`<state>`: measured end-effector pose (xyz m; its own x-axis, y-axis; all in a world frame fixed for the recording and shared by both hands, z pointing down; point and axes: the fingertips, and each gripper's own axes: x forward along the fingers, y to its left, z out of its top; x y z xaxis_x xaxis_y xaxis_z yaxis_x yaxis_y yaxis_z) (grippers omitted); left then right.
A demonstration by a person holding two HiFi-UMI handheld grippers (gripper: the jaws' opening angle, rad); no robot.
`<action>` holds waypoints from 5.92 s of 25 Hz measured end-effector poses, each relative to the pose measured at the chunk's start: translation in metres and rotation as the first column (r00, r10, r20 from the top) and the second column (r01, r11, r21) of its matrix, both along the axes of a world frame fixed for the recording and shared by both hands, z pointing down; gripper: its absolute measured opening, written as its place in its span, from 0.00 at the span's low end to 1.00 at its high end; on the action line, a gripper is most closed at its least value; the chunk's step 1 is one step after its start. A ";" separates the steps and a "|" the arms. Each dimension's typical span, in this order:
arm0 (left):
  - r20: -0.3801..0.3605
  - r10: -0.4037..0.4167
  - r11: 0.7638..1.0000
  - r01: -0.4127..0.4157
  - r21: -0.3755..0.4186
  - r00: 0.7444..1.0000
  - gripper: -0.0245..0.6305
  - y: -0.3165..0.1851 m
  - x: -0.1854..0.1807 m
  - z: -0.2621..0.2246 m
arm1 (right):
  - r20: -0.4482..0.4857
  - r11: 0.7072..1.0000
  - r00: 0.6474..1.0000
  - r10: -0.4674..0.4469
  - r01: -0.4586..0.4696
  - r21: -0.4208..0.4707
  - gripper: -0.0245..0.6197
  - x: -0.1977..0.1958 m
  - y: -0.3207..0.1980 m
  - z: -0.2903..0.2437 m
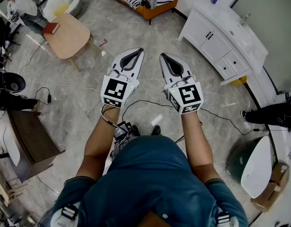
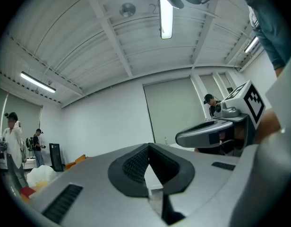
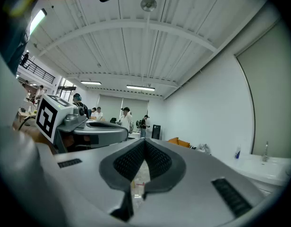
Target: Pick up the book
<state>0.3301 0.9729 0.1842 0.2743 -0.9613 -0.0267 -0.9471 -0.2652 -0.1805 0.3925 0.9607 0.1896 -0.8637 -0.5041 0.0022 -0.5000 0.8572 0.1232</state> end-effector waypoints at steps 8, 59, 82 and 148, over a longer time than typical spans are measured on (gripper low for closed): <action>-0.003 -0.003 1.000 0.003 -0.005 1.000 0.04 -0.002 0.000 -0.003 | 0.008 1.000 1.000 0.005 -0.005 -0.003 0.06 0.002 -0.001 -0.005; 0.006 0.031 1.000 -0.031 -0.002 1.000 0.04 -0.163 -0.087 0.007 | 0.053 0.997 0.996 0.071 -0.071 -0.013 0.06 -0.090 -0.160 0.004; 0.050 -0.048 0.997 0.050 -0.053 0.998 0.04 -0.329 -0.077 0.027 | 0.084 0.998 0.996 -0.008 0.013 -0.055 0.06 -0.084 -0.332 0.022; 0.022 -0.053 0.993 0.055 -0.104 0.998 0.04 -0.614 -0.235 0.049 | 0.065 0.996 0.997 -0.028 0.034 -0.088 0.06 -0.249 -0.625 0.033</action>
